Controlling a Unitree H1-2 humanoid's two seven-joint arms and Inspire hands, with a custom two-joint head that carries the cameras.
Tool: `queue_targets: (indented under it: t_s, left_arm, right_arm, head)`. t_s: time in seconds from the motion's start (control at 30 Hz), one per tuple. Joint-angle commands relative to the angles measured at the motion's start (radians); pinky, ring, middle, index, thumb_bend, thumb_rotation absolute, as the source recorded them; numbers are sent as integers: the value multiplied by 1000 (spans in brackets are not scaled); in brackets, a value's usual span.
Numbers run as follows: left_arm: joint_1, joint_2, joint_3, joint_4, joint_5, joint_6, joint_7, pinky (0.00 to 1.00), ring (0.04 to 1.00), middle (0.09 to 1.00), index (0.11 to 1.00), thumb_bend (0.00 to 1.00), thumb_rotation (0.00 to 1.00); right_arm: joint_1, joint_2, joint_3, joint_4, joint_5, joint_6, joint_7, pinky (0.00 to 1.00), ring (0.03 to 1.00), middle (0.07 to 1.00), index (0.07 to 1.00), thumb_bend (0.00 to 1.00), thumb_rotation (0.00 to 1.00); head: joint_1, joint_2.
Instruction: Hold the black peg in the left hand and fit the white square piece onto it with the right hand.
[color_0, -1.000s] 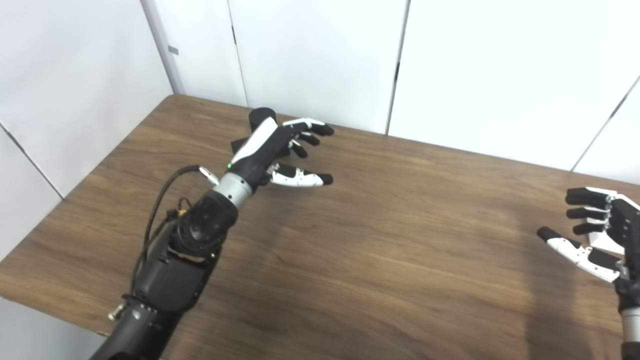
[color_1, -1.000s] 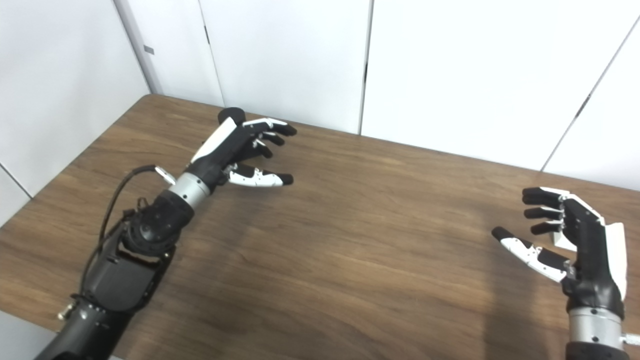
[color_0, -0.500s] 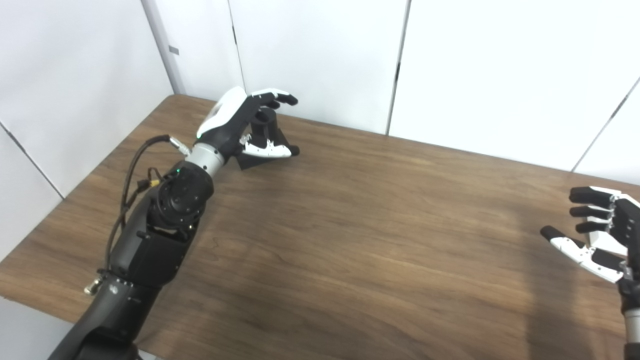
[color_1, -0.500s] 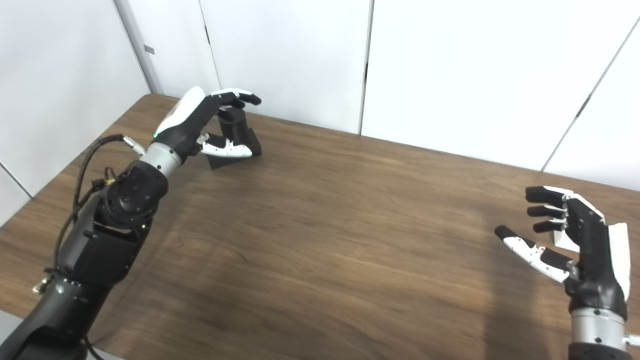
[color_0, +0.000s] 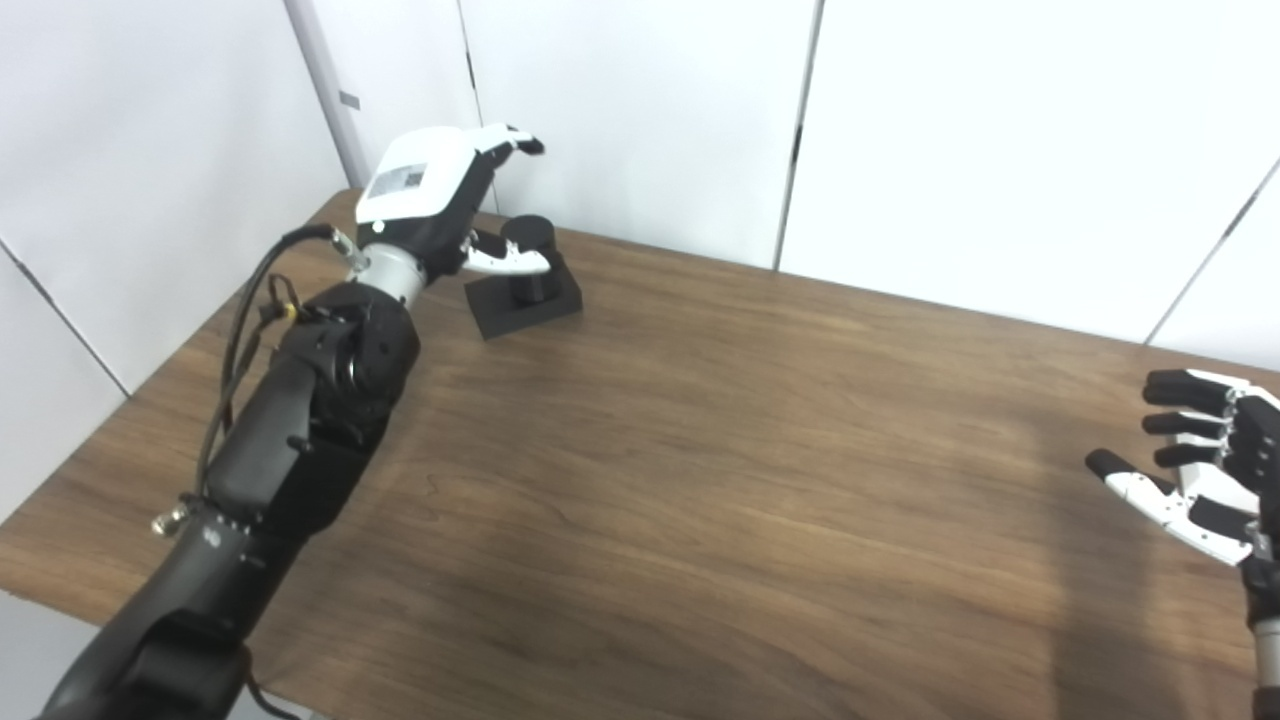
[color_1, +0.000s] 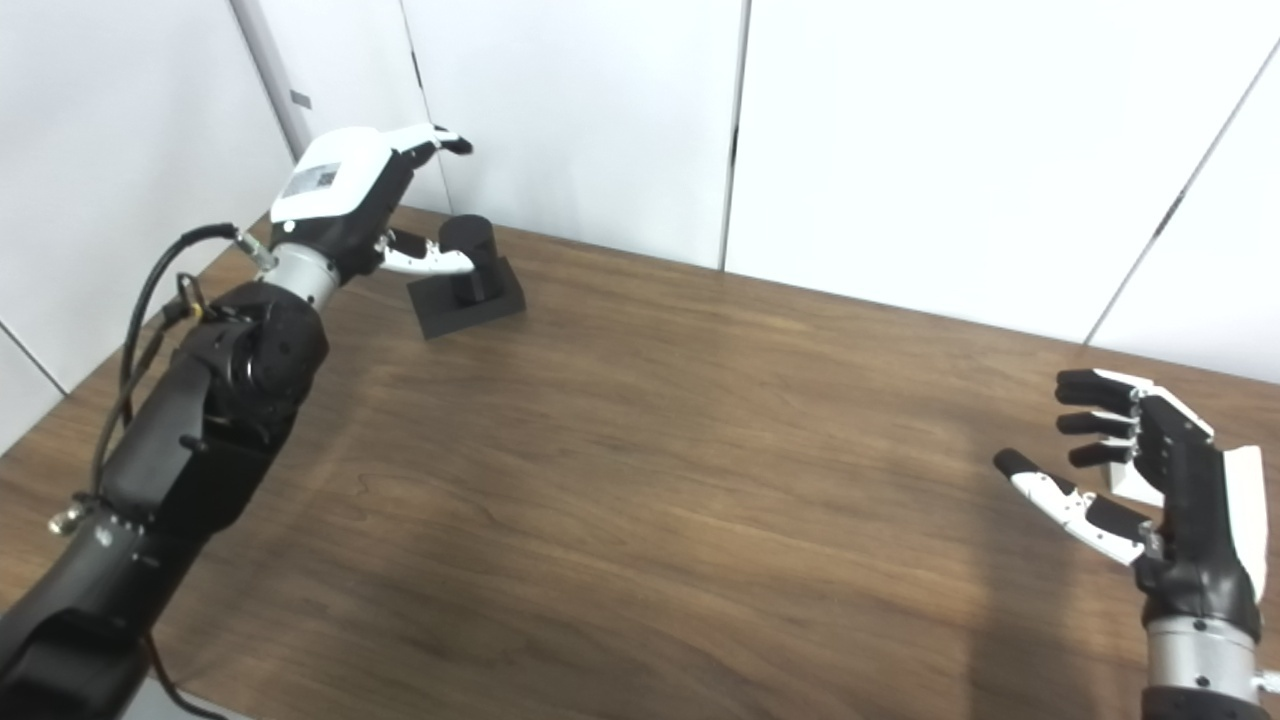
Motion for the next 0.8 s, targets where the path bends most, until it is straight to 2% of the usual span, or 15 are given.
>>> queue_targets:
  t_s: [0.0, 0.2, 0.47, 0.67, 0.77]
  left_arm:
    - [-62, 37, 3, 17, 41, 0, 22, 772, 953, 943, 855, 856, 334]
    - [-101, 56, -15, 86, 75, 33, -26, 894, 1000, 994, 890, 909, 432]
    - [-148, 97, -75, 148, 146, 86, -126, 904, 1000, 1000, 890, 959, 508]
    - [-171, 95, -62, 199, 84, 102, -178, 869, 1000, 999, 853, 982, 483]
    - [-184, 101, -68, 235, 74, 94, -178, 867, 1000, 993, 847, 1000, 486]
  right_arm:
    - [-26, -4, -8, -40, 2, -8, -1, 500, 619, 674, 659, 508, 0]
    - [-29, -3, -5, -30, 0, -27, -9, 491, 610, 668, 654, 512, 0]
    - [-30, -1, -6, -41, 3, -13, -8, 480, 604, 664, 652, 508, 0]
    - [-28, -6, -4, -41, -1, -26, -9, 469, 599, 658, 639, 497, 0]
    - [-29, -5, -3, -40, -5, -29, -12, 462, 591, 649, 630, 499, 0]
  head:
    - [1, 0]
    - [-1, -2]
    - [-5, -1]
    - [-7, 1]
    - [-7, 1]
